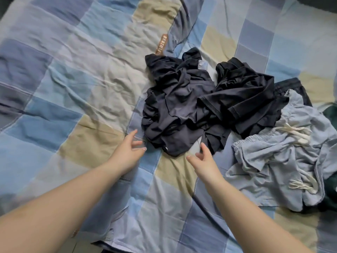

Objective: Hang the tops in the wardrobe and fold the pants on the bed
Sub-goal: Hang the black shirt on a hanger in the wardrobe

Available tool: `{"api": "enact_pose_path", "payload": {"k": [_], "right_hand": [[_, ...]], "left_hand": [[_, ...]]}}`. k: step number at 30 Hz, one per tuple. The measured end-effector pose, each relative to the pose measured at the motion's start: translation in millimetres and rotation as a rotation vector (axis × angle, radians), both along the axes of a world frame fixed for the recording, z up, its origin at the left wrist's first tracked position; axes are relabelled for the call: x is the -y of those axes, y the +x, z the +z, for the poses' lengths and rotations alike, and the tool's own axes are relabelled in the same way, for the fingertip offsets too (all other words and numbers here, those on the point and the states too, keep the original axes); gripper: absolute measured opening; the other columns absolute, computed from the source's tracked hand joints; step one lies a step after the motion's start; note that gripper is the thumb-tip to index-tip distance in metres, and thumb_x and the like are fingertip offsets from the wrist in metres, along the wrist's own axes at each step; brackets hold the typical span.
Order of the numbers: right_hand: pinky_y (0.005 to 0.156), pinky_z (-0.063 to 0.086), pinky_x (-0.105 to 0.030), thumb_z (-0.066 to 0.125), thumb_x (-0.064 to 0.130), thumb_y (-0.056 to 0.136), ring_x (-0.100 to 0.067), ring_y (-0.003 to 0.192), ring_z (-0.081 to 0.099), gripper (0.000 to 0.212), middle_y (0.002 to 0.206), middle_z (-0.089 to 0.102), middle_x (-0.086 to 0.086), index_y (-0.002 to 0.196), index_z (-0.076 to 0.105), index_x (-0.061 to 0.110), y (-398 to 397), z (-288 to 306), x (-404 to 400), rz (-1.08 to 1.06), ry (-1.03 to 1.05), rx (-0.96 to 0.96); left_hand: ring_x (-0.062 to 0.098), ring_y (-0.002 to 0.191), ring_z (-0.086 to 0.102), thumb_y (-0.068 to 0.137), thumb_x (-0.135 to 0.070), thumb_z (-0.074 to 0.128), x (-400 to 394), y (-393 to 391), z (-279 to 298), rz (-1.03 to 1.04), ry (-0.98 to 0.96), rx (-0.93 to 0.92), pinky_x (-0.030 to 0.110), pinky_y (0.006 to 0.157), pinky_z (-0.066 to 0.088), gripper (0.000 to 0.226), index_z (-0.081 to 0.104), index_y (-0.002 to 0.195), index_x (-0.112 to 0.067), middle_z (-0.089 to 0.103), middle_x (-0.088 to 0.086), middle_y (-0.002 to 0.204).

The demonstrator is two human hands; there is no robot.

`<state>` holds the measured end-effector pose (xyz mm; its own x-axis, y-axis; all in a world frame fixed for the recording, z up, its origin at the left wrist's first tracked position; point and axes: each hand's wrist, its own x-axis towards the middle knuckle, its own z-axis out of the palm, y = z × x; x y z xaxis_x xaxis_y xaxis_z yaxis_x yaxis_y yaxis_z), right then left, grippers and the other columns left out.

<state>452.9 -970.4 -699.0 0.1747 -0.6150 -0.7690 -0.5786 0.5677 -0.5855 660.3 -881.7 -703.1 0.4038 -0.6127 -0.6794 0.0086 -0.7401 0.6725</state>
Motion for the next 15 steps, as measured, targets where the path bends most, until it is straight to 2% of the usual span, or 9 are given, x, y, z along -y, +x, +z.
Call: {"api": "enact_pose_path", "payload": {"k": [2, 5, 6, 7, 9, 10, 11, 13, 15], "right_hand": [[0.091, 0.038, -0.025, 0.063, 0.023, 0.089, -0.014, 0.12, 0.051, 0.084, 0.152, 0.03, -0.006, 0.151, 0.007, 0.034, 3, -21, -4, 0.076, -0.04, 0.024], [0.103, 0.04, -0.034, 0.063, 0.02, 0.088, -0.024, 0.129, 0.046, 0.086, 0.15, 0.031, -0.019, 0.15, 0.006, 0.038, 6, -45, -10, 0.173, -0.039, 0.048], [0.104, 0.038, -0.035, 0.063, 0.019, 0.088, -0.023, 0.13, 0.045, 0.085, 0.149, 0.034, -0.015, 0.15, 0.008, 0.038, 8, -53, -10, 0.19, -0.028, 0.06], [0.106, 0.037, -0.032, 0.063, 0.017, 0.088, -0.019, 0.132, 0.043, 0.083, 0.15, 0.035, -0.008, 0.15, 0.011, 0.036, 9, -59, -9, 0.193, -0.01, 0.081], [0.103, 0.035, -0.02, 0.063, 0.012, 0.089, -0.008, 0.13, 0.043, 0.078, 0.147, 0.037, 0.002, 0.15, 0.017, 0.028, 16, -72, -6, 0.16, 0.041, 0.146], [0.097, 0.037, -0.014, 0.063, 0.011, 0.089, -0.002, 0.123, 0.047, 0.075, 0.143, 0.041, 0.003, 0.15, 0.02, 0.023, 20, -77, -3, 0.129, 0.06, 0.169], [0.092, 0.039, -0.01, 0.063, 0.011, 0.089, 0.003, 0.115, 0.05, 0.072, 0.139, 0.045, 0.004, 0.149, 0.024, 0.019, 23, -79, -1, 0.094, 0.066, 0.175], [0.092, 0.038, -0.011, 0.064, 0.014, 0.089, 0.001, 0.116, 0.05, 0.064, 0.137, 0.049, 0.002, 0.146, 0.034, 0.014, 25, -84, 2, 0.051, 0.049, 0.157], [0.087, 0.038, -0.008, 0.065, 0.017, 0.088, 0.001, 0.111, 0.053, 0.05, 0.125, 0.057, 0.007, 0.136, 0.05, 0.014, 25, -85, 5, 0.016, 0.011, 0.147]], "left_hand": [[0.015, 0.098, 0.061, 0.09, -0.004, 0.059, 8, -1, -21, -0.02, -0.003, 0.005, 0.034, 0.096, 0.045, 0.083, 0.008, 0.151, -0.026, 0.05, 0.0, 0.12], [0.015, 0.103, 0.062, 0.089, -0.005, 0.061, 20, -3, -41, -0.03, -0.019, 0.0, 0.027, 0.097, 0.043, 0.088, 0.004, 0.151, -0.032, 0.048, 0.0, 0.125], [0.015, 0.105, 0.061, 0.089, -0.005, 0.062, 23, -4, -47, -0.016, -0.034, -0.006, 0.024, 0.097, 0.044, 0.086, 0.008, 0.151, -0.032, 0.048, 0.001, 0.128], [0.013, 0.104, 0.061, 0.088, -0.005, 0.063, 26, -6, -51, -0.003, -0.049, -0.004, 0.015, 0.092, 0.046, 0.083, 0.014, 0.151, -0.03, 0.048, 0.0, 0.128], [0.001, 0.091, 0.06, 0.087, -0.006, 0.065, 32, -10, -58, 0.037, -0.082, 0.015, -0.003, 0.07, 0.041, 0.074, 0.027, 0.148, -0.024, 0.052, -0.009, 0.117], [-0.003, 0.086, 0.059, 0.086, -0.007, 0.067, 36, -10, -60, 0.08, -0.094, 0.007, -0.003, 0.067, 0.039, 0.07, 0.032, 0.146, -0.021, 0.054, -0.012, 0.111], [-0.003, 0.085, 0.059, 0.086, -0.008, 0.068, 38, -10, -60, 0.129, -0.099, -0.004, 0.0, 0.071, 0.039, 0.067, 0.037, 0.144, -0.018, 0.055, -0.01, 0.109], [0.001, 0.086, 0.059, 0.084, -0.012, 0.07, 41, -9, -64, 0.205, -0.087, 0.038, 0.009, 0.078, 0.041, 0.053, 0.052, 0.133, -0.013, 0.058, -0.004, 0.107], [0.002, 0.078, 0.058, 0.083, -0.011, 0.071, 42, -11, -65, 0.251, -0.09, 0.054, 0.007, 0.071, 0.043, 0.031, 0.065, 0.114, -0.01, 0.064, -0.004, 0.092]]}}
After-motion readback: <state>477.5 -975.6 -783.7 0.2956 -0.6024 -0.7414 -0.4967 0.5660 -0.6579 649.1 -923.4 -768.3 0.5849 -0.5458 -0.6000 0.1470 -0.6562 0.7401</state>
